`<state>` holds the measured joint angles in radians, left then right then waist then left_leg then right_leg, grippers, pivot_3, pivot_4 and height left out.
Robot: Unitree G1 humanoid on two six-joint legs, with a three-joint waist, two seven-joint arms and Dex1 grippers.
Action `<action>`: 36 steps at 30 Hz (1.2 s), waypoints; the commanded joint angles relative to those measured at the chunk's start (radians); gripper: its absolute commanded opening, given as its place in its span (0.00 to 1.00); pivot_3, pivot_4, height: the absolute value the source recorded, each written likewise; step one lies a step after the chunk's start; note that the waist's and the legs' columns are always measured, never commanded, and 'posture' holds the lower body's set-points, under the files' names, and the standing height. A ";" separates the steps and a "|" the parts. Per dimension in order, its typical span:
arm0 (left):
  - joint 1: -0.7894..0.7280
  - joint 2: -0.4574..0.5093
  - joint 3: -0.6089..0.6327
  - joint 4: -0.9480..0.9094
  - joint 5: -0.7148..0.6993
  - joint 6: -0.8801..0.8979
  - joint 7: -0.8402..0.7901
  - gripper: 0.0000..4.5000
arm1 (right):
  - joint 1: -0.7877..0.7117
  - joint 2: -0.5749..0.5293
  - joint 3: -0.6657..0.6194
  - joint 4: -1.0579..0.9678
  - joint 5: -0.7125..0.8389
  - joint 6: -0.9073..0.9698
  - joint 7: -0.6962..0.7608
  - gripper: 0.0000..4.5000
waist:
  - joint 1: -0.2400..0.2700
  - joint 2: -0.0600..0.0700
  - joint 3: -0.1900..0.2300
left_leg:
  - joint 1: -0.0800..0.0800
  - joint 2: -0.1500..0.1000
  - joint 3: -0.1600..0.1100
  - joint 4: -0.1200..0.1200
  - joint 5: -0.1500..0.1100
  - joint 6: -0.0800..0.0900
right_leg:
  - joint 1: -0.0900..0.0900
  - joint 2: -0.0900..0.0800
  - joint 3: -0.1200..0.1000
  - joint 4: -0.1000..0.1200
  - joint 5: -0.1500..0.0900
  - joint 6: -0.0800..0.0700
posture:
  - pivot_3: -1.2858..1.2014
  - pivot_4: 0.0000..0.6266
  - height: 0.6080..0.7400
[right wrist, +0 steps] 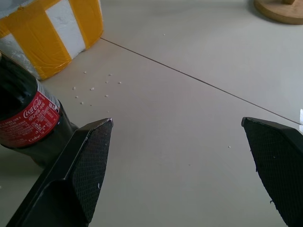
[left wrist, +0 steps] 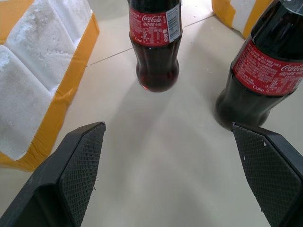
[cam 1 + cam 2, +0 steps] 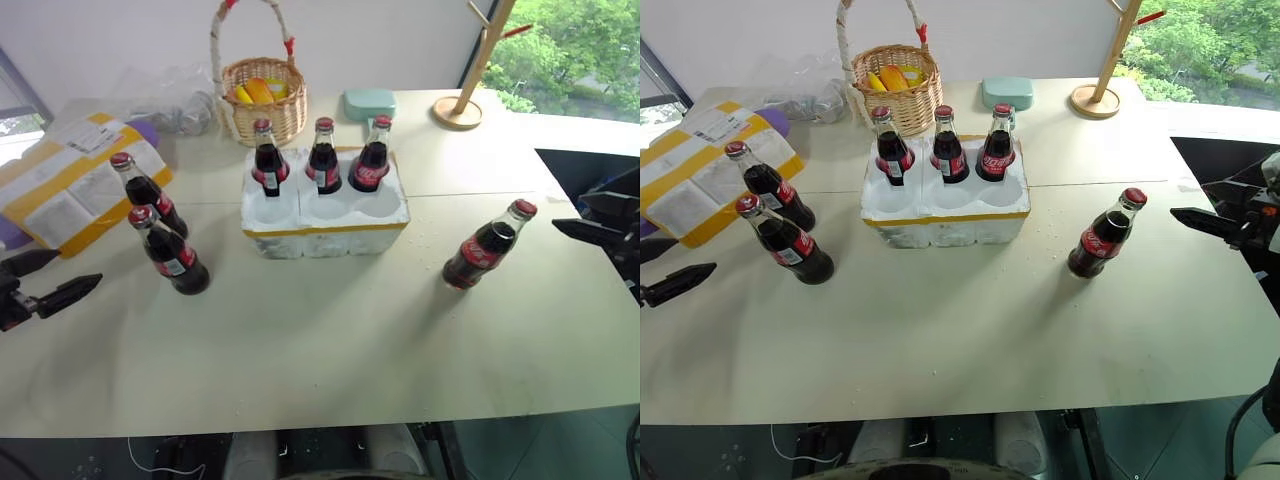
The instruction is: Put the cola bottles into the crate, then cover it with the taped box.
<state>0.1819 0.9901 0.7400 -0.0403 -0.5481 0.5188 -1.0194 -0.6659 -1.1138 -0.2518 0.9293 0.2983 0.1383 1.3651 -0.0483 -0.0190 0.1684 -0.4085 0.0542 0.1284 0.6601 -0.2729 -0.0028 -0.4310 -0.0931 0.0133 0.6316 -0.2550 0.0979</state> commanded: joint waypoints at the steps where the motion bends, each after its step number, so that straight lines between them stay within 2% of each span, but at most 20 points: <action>1: -0.041 0.003 0.024 0.003 -0.016 0.005 0.021 0.99 | -0.003 -0.004 -0.036 -0.003 0.017 -0.016 -0.001 1.00 | 0.000 0.000 0.000 | 0.000 0.000 0.000 0.000 0.000 0.000 | 0.000 0.000 0.000 0.000 0.000 0.000 | 0.52 0.24 1.00; 6: -0.095 -0.003 0.014 0.015 -0.023 0.035 0.054 0.99 | -0.005 -0.006 -0.041 -0.003 0.017 -0.018 -0.015 1.00 | 0.002 0.000 0.000 | 0.000 -0.002 0.000 0.000 0.001 0.003 | 0.001 -0.001 0.000 0.000 0.000 0.000 | 0.52 0.24 1.00; 13: -0.080 -0.004 0.012 0.013 -0.032 0.056 0.036 0.99 | 0.007 -0.014 -0.044 -0.014 0.025 0.021 -0.003 1.00 | 0.001 0.000 0.000 | 0.000 -0.002 0.002 0.000 0.001 0.004 | 0.001 0.001 0.000 0.000 0.000 0.001 | 0.52 0.24 1.00; 28: -0.041 -0.014 0.004 -0.034 -0.044 0.084 0.021 0.99 | 0.018 -0.005 -0.048 -0.010 0.005 -0.030 -0.030 1.00 | 0.002 0.000 0.000 | 0.000 -0.003 0.003 0.002 0.001 0.005 | 0.001 0.003 0.000 0.000 0.000 0.001 | 0.52 0.24 1.00; 32: -0.038 -0.023 0.023 -0.063 -0.074 0.099 0.010 0.99 | -0.058 -0.038 -0.023 0.000 -0.009 -0.016 0.007 1.00 | 0.002 0.001 0.000 | 0.000 -0.003 0.003 0.002 0.001 0.005 | 0.002 0.003 0.000 0.000 0.000 0.001 | 0.52 0.24 1.00; 36: -0.036 -0.010 0.026 -0.110 -0.126 0.134 -0.028 0.99 | -0.231 -0.065 0.015 -0.039 0.002 0.086 0.093 1.00 | -0.002 0.003 0.001 | 0.000 -0.003 0.003 0.002 0.001 0.005 | 0.001 0.003 0.000 0.000 0.000 0.001 | 0.52 0.24 1.00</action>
<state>0.1485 0.9613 0.7295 -0.1132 -0.6443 0.6459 -1.0279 -0.8340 -1.1357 -0.2364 0.9363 0.2866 0.1870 1.4210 -0.0499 -0.0163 0.1698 -0.4084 0.0516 0.1311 0.6624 -0.2721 0.0024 -0.4298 -0.0899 0.0133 0.6320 -0.2546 0.0987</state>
